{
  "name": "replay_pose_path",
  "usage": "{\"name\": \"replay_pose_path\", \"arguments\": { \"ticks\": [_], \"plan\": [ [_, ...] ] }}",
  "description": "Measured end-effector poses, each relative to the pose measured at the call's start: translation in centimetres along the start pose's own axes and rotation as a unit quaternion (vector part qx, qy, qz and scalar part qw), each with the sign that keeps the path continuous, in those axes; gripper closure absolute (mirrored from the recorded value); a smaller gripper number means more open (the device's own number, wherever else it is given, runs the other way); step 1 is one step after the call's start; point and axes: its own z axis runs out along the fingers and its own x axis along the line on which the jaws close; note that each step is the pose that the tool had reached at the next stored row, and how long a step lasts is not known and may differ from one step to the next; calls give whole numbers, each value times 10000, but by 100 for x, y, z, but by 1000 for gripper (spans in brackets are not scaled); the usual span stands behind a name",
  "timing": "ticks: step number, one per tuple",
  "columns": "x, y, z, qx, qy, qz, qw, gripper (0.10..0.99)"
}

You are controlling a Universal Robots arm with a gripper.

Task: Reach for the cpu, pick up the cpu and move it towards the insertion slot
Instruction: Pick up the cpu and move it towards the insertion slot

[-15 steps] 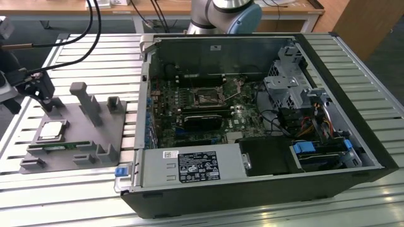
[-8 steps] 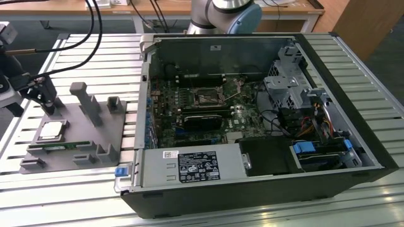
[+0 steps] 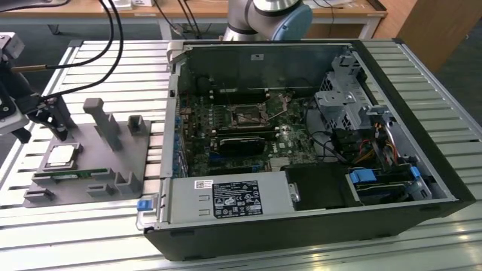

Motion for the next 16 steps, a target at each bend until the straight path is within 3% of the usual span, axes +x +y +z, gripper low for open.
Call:
{"name": "replay_pose_path", "arguments": {
  "ticks": [16],
  "plan": [
    [6,-20,208,0,-1,0,10000,380]
  ]
}}
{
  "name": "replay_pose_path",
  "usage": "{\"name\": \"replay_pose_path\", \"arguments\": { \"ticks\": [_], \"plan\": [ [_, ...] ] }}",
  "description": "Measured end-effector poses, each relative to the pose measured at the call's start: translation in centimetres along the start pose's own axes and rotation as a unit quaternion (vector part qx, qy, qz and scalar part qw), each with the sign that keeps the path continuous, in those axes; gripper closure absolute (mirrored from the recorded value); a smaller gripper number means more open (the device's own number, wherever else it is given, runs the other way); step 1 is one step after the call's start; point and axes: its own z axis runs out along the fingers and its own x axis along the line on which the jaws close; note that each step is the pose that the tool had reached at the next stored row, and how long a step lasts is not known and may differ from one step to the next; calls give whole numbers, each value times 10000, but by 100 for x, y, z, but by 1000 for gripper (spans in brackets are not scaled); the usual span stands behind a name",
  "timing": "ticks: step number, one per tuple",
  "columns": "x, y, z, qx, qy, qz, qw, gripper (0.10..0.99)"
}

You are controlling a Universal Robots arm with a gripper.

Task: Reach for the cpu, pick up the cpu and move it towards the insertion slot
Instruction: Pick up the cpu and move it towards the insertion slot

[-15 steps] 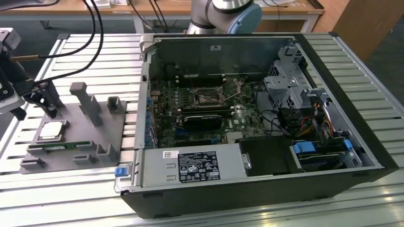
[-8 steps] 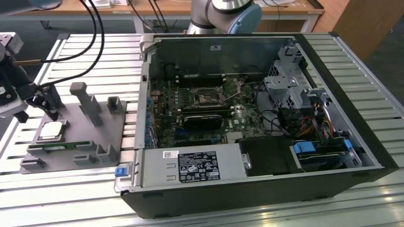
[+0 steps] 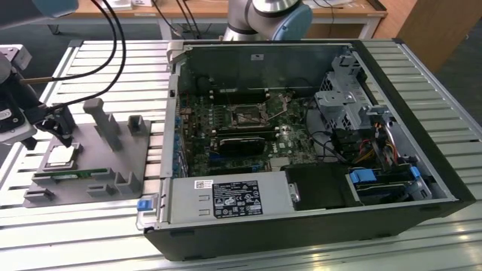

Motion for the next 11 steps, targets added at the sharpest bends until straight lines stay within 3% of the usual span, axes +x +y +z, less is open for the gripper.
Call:
{"name": "replay_pose_path", "arguments": {
  "ticks": [11],
  "plan": [
    [7,-10,173,0,0,0,10000,380]
  ]
}}
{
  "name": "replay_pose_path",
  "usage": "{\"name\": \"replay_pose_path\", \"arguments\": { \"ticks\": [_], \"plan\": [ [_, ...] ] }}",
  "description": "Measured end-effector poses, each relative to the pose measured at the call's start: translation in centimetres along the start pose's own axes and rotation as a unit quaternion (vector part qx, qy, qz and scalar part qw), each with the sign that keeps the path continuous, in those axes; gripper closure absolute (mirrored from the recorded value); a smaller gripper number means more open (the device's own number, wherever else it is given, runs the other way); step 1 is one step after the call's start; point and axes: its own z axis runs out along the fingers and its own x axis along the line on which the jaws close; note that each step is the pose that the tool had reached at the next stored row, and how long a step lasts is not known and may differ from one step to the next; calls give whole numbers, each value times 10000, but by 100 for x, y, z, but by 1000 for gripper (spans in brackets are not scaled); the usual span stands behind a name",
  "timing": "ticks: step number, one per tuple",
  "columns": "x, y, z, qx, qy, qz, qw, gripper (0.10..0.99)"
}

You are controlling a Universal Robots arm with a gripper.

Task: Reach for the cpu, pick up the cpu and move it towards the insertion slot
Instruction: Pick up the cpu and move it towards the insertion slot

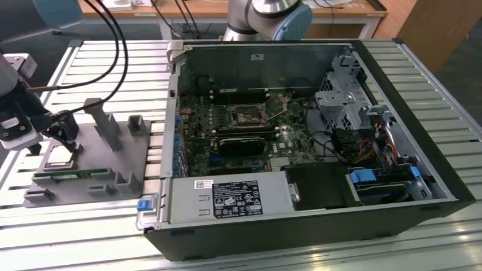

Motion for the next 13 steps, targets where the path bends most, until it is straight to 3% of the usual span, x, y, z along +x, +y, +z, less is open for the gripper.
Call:
{"name": "replay_pose_path", "arguments": {
  "ticks": [13],
  "plan": [
    [1,-8,178,0,0,0,10000,380]
  ]
}}
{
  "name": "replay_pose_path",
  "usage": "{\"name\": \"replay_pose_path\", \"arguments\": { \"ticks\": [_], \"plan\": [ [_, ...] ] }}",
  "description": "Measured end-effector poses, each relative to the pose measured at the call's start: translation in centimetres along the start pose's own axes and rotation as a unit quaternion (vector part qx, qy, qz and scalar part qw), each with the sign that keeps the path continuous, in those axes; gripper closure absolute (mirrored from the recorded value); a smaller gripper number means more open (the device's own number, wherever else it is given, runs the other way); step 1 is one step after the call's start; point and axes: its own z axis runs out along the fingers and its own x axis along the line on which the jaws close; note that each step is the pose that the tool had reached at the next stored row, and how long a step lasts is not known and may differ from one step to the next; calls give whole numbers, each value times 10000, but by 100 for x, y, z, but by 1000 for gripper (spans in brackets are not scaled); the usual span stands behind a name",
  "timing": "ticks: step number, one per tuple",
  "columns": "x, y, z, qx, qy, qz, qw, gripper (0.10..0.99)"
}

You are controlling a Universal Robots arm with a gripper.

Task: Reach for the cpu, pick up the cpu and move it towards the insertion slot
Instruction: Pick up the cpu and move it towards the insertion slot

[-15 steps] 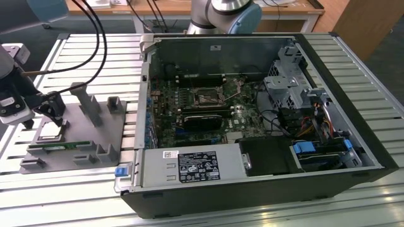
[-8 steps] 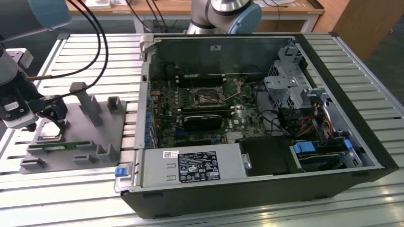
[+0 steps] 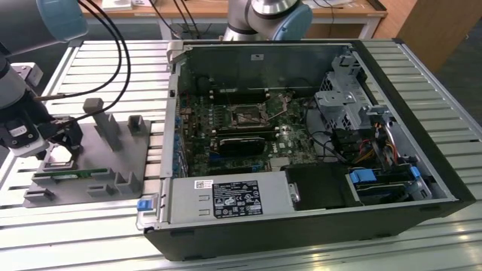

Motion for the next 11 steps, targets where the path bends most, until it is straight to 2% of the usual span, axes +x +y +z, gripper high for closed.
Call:
{"name": "replay_pose_path", "arguments": {
  "ticks": [11],
  "plan": [
    [-6,2,35,9,0,0,10000,380]
  ]
}}
